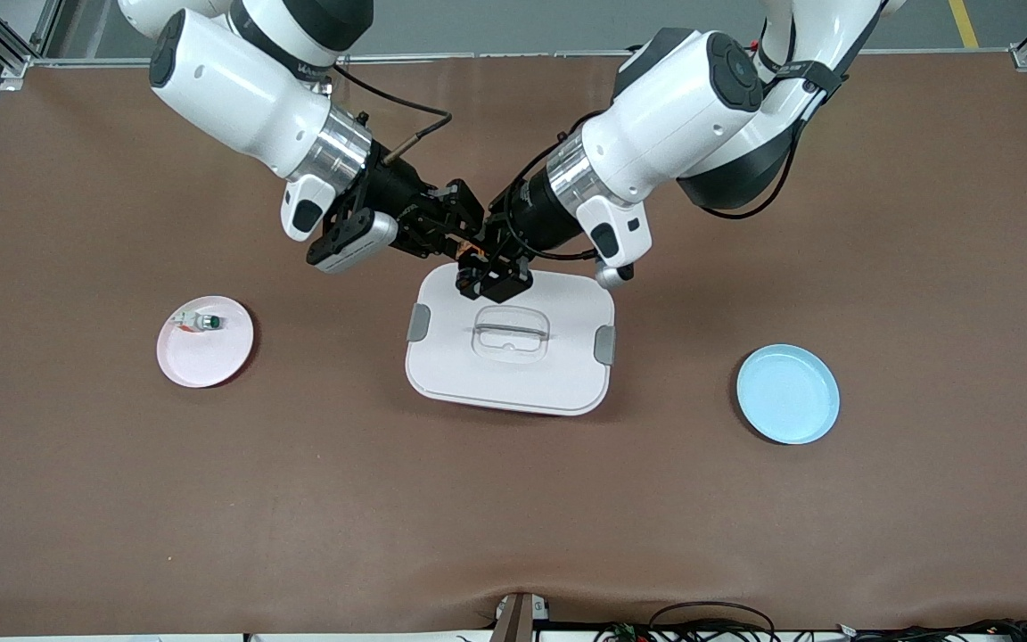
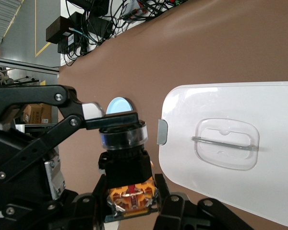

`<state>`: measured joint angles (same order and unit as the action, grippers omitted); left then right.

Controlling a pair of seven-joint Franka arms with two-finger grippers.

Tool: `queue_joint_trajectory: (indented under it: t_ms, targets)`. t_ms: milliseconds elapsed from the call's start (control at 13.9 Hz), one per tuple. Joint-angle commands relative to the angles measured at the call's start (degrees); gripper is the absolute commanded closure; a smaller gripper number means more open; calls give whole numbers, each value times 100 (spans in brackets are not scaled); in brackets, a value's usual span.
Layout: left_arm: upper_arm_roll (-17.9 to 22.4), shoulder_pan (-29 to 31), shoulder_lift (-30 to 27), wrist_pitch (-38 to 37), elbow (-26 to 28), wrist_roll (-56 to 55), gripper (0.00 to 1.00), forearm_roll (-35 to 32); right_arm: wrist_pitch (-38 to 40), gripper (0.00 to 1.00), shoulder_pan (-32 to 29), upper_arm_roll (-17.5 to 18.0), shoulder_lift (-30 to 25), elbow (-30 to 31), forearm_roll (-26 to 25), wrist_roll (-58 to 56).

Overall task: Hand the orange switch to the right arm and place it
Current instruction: 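Close the right gripper on the switch and open the left gripper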

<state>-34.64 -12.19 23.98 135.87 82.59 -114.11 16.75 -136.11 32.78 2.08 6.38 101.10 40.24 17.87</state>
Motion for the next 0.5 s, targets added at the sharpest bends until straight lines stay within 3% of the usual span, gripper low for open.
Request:
queue_joint_trajectory:
  t_ms: [0, 431]
  targets:
    - [18, -3, -86, 10, 12, -164, 0, -251, 15, 100, 88, -24, 92, -179, -7, 348]
    - [27, 260, -86, 18, 3, 3, 0, -488, 94, 100, 10, -32, 136, -249, -139, 8]
